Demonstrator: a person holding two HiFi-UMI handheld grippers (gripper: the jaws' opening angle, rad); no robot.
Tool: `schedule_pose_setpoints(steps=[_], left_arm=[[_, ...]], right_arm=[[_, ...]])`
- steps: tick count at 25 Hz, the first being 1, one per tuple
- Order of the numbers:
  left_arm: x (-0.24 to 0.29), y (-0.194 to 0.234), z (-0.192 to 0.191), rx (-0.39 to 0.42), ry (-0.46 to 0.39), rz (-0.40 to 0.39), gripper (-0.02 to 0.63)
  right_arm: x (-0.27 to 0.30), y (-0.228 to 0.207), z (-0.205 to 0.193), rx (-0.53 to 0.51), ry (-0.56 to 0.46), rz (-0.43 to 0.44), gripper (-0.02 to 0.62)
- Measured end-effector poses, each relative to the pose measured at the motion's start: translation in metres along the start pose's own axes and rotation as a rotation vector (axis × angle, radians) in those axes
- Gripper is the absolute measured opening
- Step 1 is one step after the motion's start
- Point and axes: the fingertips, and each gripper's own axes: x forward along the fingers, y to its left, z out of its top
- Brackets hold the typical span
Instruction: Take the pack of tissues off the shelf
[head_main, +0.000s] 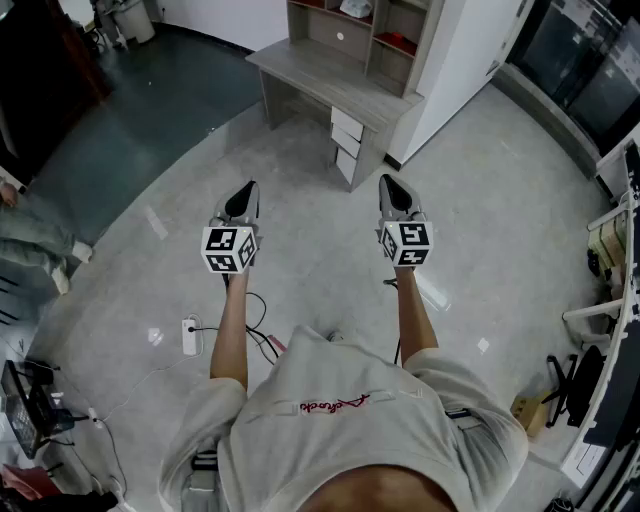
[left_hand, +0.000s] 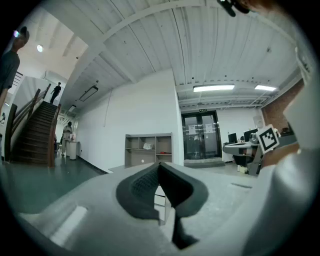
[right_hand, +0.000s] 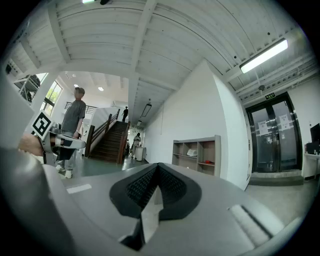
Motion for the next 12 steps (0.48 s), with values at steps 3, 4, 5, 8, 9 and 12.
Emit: schedule_pose_setpoints(steps=[3,4,5,8,9,12], left_arm=[[0.004,0.000,0.001,0.012,0.004,-0.004,0.002],[0.005,0.000,0.000,0.014,0.007,-0.005,0.002],[0.005,0.000,-0.001,0.013,0.010,-0.007,0.002],[0.004,0.000,-0.007,0.006,0.020,-0.004,0.002],[0.004,0.000,-0.009,0.002,0.023,-0.001,0.003],[0.004,-0.004,-0.011,-0.005,0.026,0.000,0.002]], right_arm=[[0.003,-0.001,0.001,0.002,-0.003,-0.004,0.005],[0.003,-0.002,0.001,0.004,-0.002,-0.006,0.005],[0.002,-0.001,-0.001,0.006,0.000,-0.007,0.005],[0.002,0.001,-0.006,0.006,0.010,-0.002,0.005],[0.002,0.002,-0.007,0.006,0.012,0.000,0.005],[-0.001,-0.001,-0.008,0.007,0.013,0.001,0.005]])
